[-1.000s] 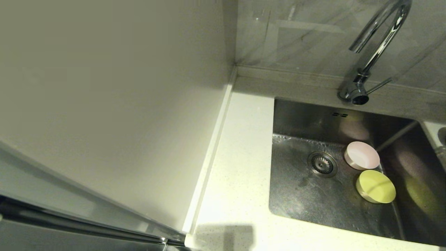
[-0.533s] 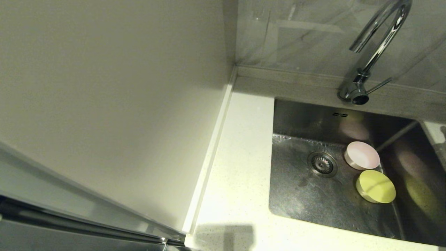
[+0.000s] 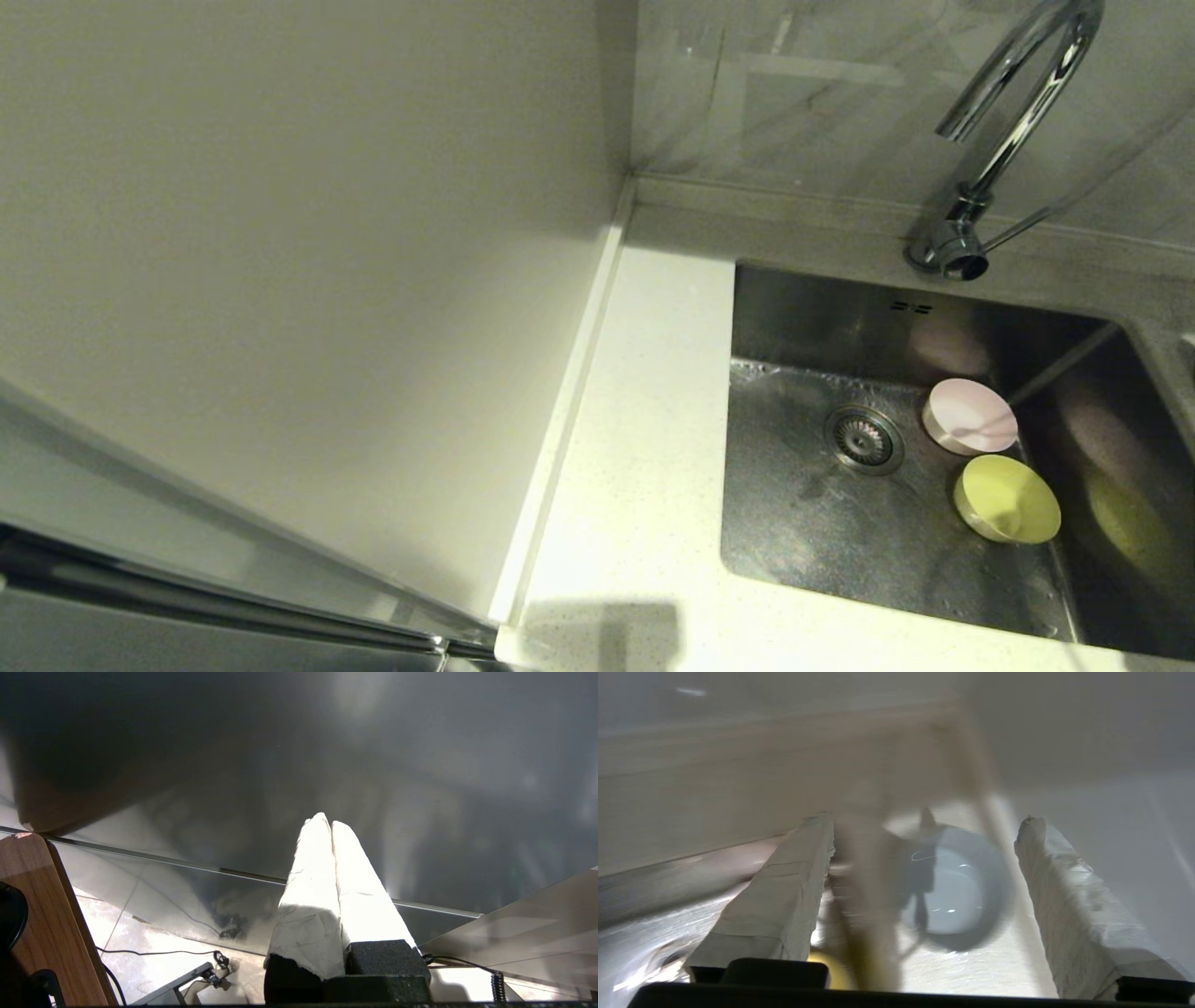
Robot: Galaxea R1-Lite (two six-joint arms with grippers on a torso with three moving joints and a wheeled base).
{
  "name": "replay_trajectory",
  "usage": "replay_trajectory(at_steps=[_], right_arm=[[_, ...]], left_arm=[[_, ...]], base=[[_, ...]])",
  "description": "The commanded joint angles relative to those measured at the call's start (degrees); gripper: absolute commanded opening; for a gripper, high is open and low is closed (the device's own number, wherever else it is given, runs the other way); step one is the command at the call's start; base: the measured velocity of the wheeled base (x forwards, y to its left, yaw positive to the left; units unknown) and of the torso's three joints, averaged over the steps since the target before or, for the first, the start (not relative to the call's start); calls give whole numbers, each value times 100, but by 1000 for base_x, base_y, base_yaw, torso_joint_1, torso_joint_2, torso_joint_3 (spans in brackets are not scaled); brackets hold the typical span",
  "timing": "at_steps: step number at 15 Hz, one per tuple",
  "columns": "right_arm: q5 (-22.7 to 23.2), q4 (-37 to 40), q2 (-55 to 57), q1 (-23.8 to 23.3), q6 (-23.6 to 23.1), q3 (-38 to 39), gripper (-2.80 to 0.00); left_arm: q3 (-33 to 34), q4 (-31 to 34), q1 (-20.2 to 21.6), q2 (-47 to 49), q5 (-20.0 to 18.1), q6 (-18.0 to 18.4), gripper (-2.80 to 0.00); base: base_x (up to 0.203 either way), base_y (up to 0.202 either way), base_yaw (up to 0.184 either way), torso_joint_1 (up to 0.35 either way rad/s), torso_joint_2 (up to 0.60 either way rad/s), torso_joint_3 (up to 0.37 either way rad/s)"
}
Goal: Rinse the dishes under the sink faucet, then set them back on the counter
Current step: Put a bowl back to the table from the sink
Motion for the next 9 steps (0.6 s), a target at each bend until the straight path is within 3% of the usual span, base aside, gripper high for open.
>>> replay_trajectory(at_steps=[1,4,5,9], right_arm=[[171,23,-1082,441,-7,564,0],[760,82,-1877,676,-261,1400,0],[916,148,-1925,648,-613,1553,0],[1443,284,-2318,488,-917,1981,0]], left_arm=[[18,-2,1,0,0,-4,-280],[18,-2,1,0,0,-4,-280],[18,-2,1,0,0,-4,-280],[18,-2,1,0,0,-4,-280]], base=[[0,0,0,0,0,0],[0,0,0,0,0,0],[0,0,0,0,0,0],[0,0,0,0,0,0]])
